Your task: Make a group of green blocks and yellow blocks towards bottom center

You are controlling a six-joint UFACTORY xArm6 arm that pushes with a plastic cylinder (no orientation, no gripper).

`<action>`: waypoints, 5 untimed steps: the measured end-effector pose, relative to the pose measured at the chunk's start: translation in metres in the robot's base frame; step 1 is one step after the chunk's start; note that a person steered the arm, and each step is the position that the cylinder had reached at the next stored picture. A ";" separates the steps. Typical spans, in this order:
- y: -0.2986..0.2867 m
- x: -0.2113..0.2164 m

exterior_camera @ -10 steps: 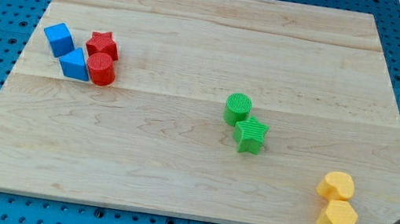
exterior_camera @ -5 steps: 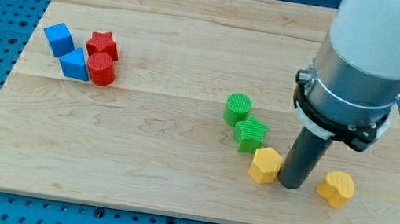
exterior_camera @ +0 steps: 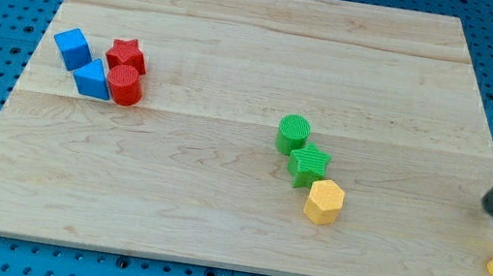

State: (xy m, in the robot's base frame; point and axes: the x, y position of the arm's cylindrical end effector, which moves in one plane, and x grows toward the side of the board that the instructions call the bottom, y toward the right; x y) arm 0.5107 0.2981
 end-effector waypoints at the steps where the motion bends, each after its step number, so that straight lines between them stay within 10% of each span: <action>1: 0.047 -0.001; 3: -0.004 0.083; 5: -0.073 0.019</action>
State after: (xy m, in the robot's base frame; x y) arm 0.5292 0.2247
